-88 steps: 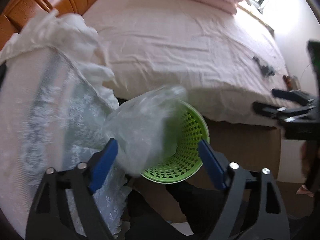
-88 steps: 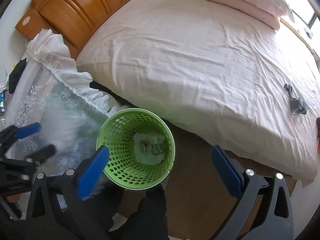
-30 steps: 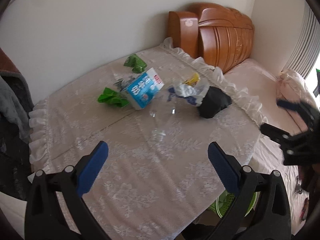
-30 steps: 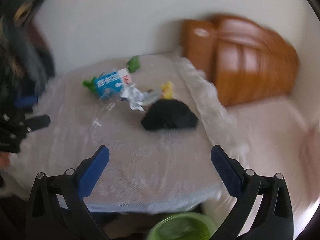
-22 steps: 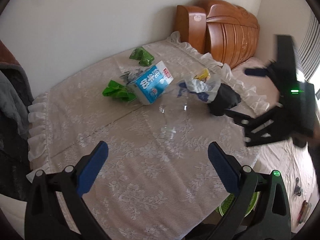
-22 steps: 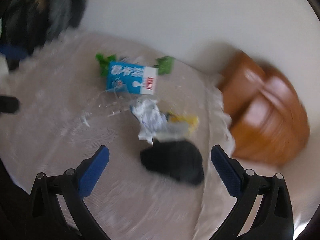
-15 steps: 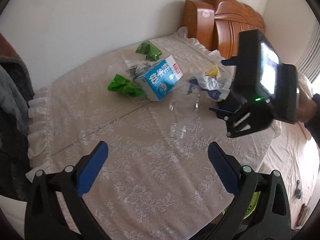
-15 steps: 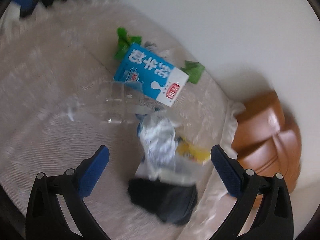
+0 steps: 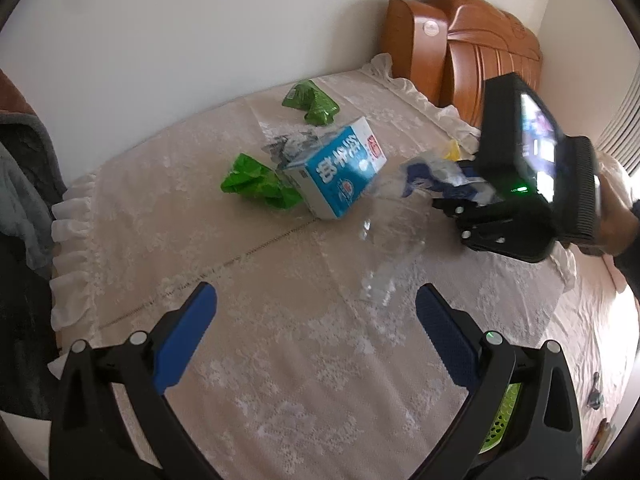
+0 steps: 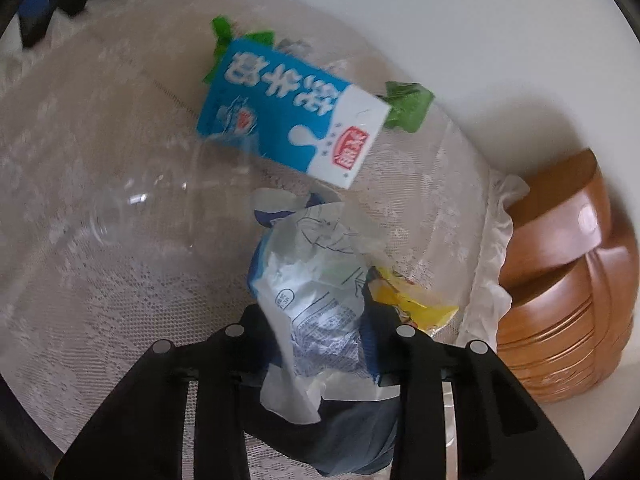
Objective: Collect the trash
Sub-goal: 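Grasp the white-and-blue plastic bag with the right gripper, then grasp the green snack wrapper with the left gripper while the right gripper holds the bag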
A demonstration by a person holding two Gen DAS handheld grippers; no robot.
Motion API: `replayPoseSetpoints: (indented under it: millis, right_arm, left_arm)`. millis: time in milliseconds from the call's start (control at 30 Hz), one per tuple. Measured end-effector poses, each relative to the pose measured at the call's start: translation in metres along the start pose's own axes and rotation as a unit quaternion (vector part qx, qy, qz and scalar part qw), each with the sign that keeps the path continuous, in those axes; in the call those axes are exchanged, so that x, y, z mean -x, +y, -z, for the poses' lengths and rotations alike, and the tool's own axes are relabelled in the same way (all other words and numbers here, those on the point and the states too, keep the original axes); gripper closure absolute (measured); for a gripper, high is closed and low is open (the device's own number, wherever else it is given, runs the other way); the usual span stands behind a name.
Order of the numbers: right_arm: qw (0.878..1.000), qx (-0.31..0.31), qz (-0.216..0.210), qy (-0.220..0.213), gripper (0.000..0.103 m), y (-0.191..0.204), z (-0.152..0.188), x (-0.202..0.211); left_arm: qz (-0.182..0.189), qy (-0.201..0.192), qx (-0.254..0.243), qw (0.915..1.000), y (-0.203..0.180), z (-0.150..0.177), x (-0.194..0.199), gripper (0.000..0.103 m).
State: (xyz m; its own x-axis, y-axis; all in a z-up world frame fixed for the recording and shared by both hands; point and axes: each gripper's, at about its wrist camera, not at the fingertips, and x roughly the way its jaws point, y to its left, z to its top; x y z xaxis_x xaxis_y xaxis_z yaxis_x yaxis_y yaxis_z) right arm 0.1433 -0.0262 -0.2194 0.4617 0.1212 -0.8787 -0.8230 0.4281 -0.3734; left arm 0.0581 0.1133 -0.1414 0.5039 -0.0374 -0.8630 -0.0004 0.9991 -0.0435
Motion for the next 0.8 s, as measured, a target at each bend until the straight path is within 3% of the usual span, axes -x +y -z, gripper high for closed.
replayPoseSetpoints:
  millis: [267, 367, 567, 800]
  right_arm:
    - [0.991, -0.118, -0.036, -0.049, 0.070, -0.036, 0.003, 0.026]
    - [0.975, -0.197, -0.054, -0.083, 0.070, -0.057, 0.009, 0.043]
    - [0.939, -0.307, -0.033, -0.149, 0.070, -0.074, 0.026, 0.087]
    - [0.901, -0.390, -0.010, -0.187, 0.070, -0.068, 0.051, 0.121]
  left_arm:
    - [0.003, 0.000, 0.016, 0.9999, 0.015, -0.020, -0.005, 0.008]
    - [0.004, -0.007, 0.018, 0.9998, 0.017, -0.046, -0.006, 0.008]
    - [0.001, -0.034, 0.010, 0.9994, 0.009, -0.117, -0.027, 0.008]
    - [-0.025, -0.012, 0.092, 0.9954, 0.005, -0.202, -0.109, 0.008]
